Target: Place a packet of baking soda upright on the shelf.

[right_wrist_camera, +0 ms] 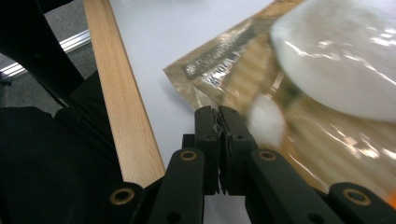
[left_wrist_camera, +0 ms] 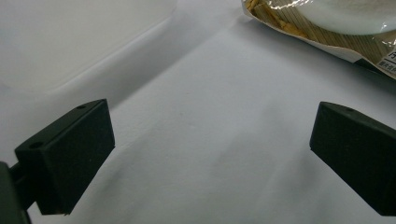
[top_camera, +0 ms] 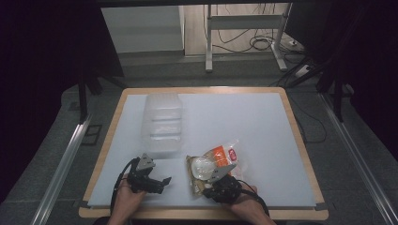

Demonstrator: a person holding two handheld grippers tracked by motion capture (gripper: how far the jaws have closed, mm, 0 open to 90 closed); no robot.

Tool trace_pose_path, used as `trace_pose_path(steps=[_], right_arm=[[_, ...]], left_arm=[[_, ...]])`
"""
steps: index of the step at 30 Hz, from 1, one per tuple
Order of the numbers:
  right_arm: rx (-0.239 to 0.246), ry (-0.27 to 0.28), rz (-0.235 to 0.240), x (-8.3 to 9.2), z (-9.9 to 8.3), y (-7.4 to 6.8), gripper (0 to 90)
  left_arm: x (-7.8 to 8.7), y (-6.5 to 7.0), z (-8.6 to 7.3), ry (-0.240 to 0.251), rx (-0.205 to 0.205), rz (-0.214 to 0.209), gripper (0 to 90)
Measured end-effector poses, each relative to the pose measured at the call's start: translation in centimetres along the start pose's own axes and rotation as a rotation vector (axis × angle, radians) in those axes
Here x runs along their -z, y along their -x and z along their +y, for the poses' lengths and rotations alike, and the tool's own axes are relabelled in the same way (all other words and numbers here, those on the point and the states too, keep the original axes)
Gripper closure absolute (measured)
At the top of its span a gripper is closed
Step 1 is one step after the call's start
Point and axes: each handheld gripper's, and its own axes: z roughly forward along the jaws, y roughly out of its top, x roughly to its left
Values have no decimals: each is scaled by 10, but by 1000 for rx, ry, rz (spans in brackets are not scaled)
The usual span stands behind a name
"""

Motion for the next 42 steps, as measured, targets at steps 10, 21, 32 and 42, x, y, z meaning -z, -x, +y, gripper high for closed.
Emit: trace_pose_path(steps=[10, 21, 32, 42], right_arm=[[-25, 78, -84, 35, -2, 20, 826], [-59, 139, -210, 72, -5, 41, 735], [-138, 199, -296, 109, -21, 70, 635], [-206, 201, -256, 98, -33, 88, 379]], left_arm=[[-1, -1, 0, -4, 3, 1, 1], [-1, -1, 0, -8, 2, 1, 1], [-1, 0, -1, -12, 1, 4, 2], [-2, 0, -1, -15, -2, 5, 2]])
